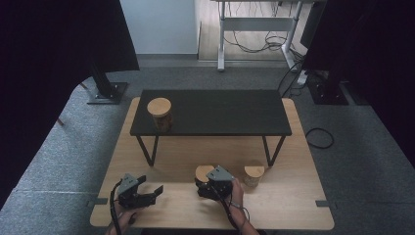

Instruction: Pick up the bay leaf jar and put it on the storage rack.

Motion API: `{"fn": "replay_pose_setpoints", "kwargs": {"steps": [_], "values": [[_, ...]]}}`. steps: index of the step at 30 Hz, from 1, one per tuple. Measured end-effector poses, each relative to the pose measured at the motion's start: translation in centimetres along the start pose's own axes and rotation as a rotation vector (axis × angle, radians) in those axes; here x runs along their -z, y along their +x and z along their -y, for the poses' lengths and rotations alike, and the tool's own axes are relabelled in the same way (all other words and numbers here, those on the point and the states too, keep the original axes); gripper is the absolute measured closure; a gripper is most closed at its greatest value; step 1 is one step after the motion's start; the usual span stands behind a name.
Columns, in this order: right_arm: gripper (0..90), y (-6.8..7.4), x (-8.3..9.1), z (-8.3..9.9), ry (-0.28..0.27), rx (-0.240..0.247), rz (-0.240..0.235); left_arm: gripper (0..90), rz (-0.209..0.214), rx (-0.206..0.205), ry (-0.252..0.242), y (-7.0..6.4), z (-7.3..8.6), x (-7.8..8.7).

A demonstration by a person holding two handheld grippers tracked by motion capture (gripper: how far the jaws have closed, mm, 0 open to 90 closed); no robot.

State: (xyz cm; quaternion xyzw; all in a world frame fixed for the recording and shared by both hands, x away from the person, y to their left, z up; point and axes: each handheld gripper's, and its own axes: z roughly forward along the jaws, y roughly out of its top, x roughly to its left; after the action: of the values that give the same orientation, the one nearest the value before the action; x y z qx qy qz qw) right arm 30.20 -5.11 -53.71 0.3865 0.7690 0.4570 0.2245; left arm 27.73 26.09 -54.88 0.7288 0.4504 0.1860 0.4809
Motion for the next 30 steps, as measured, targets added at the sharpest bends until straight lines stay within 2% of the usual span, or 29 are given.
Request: {"fn": "replay_pose_setpoints", "kwargs": {"steps": [7,13,20,23,30], "values": [[25.2,0.0,0.0,0.0,0.002,0.002,-0.004,10.1,0.000,-0.003,0.002,0.0,0.0,0.0],[25.3,0.0,0.1,0.0,0.000,-0.022,0.013,10.1,0.000,-0.003,0.002,0.0,0.0,0.0],[25.3,-0.3,1.4,-0.6,-0.026,-0.043,-0.012,10.1,-0.005,-0.003,0.004,0.0,0.0,0.0],[25.3,-0.3,2.0,-0.9,-0.031,-0.056,-0.041,10.1,-0.008,-0.005,0.005,-0.1,0.0,-0.1],[25.3,0.2,3.2,-1.5,-0.052,-0.031,-0.049,10.1,-0.010,-0.003,0.004,-0.1,0.0,-0.1]]}}
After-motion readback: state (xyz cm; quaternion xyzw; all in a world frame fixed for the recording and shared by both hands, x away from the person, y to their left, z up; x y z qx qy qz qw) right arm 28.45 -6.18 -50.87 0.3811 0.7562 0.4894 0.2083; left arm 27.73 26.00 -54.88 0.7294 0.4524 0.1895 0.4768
